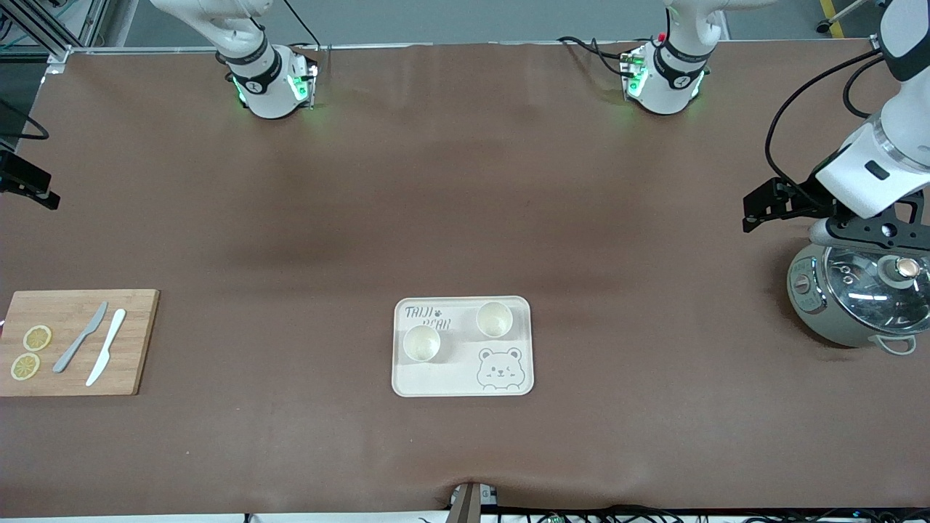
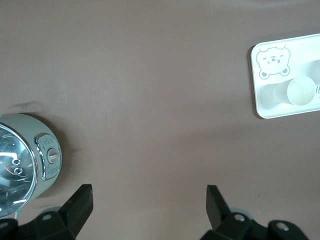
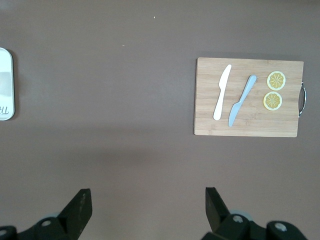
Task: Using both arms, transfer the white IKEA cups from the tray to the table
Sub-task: 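Move both grippers toward the two white cups on the bear tray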
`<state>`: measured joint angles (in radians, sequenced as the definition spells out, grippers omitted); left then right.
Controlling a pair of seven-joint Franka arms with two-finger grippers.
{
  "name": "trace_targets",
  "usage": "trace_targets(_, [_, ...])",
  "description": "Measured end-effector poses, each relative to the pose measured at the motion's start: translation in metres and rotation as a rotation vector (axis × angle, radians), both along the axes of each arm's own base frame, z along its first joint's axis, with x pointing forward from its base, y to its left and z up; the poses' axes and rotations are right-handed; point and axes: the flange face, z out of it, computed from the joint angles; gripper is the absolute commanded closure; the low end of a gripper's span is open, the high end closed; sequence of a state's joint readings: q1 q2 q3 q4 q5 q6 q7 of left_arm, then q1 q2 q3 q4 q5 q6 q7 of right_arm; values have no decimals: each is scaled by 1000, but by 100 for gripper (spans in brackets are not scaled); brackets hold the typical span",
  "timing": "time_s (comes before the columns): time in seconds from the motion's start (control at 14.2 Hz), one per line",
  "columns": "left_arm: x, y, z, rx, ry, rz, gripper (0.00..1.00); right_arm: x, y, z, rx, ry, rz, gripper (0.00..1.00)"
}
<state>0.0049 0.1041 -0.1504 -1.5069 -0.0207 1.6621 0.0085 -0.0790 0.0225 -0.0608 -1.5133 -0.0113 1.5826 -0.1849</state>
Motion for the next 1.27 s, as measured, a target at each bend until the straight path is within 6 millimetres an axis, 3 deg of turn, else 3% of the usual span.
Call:
trace_targets(0.35, [0,0,-5,6,9,-1,0,0,0,0,0,0,0,0])
trace_targets(0.64, [10,-8,-31,5,53,35,0,0,0,0,0,0,0,0])
trace_targets(0.78, [27,-28,-52,-2,72,70,0,1,0,0,1,-5,0,0])
trace_targets(0.99, [51,-77,-92,-10,110,112,0,13,6,-10,8,-22,10,0])
trace_targets(1.13, [62,-108,-120,-17,109,127,0,29,23,-28,30,-23,10,0])
trace_targets(1.27, [69,-136,-145,-27,91,153,0,44,56,-48,62,-12,-37,0])
